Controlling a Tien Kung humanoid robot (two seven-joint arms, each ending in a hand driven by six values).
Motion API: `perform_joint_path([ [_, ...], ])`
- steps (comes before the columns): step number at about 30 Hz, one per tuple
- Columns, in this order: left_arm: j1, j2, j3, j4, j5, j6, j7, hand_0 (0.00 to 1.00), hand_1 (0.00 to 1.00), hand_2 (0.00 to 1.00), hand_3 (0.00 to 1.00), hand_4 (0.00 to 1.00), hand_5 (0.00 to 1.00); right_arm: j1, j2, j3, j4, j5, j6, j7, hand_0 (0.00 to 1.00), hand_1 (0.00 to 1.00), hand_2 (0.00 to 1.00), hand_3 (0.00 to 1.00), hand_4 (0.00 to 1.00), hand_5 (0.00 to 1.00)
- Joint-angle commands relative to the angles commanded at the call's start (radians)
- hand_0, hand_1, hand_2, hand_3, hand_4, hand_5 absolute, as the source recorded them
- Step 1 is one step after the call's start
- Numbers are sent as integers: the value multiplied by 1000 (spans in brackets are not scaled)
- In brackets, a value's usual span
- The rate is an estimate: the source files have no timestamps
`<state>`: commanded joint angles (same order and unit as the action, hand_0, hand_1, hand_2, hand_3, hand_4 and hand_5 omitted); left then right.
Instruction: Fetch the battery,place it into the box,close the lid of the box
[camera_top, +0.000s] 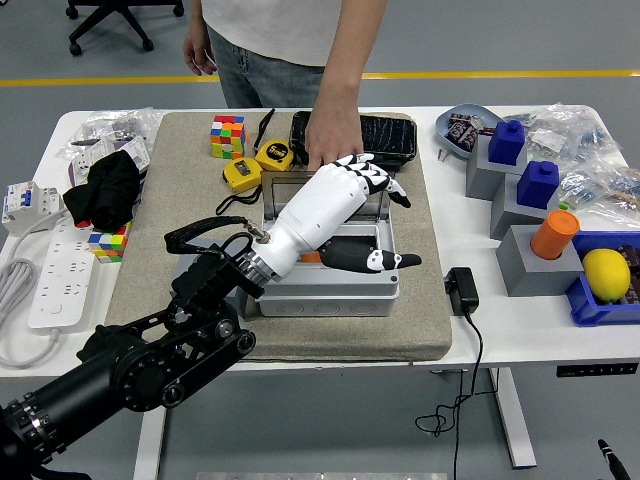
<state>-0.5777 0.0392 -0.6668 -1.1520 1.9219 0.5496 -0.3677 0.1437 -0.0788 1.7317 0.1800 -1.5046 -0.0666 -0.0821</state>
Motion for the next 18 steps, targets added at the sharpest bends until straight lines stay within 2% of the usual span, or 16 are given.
perform_joint_path([
  [4, -6, 2, -10, -50, 5, 5, 6, 756, 635, 533, 522, 998, 766, 0, 0, 1, 0, 0, 0, 1, 958, 846, 791, 805, 998, 998],
  [5, -8, 2, -15, -62, 9, 5, 9, 760, 673, 568, 537, 998, 783, 0, 1, 0, 0, 0, 0, 1, 957, 846, 791, 804, 998, 998],
  [10, -19, 2, -55, -89, 26, -10, 34, 760, 673, 568, 537, 998, 783, 0, 2, 2, 0, 0, 0, 1, 957, 846, 791, 804, 998, 998],
  [11, -21, 2, -65, -91, 25, -13, 37, 797, 849, 740, 654, 998, 836, 0, 2, 2, 0, 0, 0, 1, 957, 846, 790, 804, 998, 998],
  [16, -30, 8, -126, -124, 44, -23, 71, 797, 849, 740, 654, 998, 836, 0, 1, 4, 0, -3, 0, 0, 957, 846, 790, 804, 998, 998],
  [17, -31, 9, -133, -129, 50, -24, 78, 922, 998, 937, 804, 998, 963, 0, 1, 4, 0, -4, 0, 0, 957, 846, 791, 803, 998, 998],
  [18, -31, 9, -147, -139, 59, -29, 92, 922, 998, 937, 804, 998, 963, 0, 1, 4, 0, -5, 0, 0, 957, 846, 791, 803, 998, 998],
])
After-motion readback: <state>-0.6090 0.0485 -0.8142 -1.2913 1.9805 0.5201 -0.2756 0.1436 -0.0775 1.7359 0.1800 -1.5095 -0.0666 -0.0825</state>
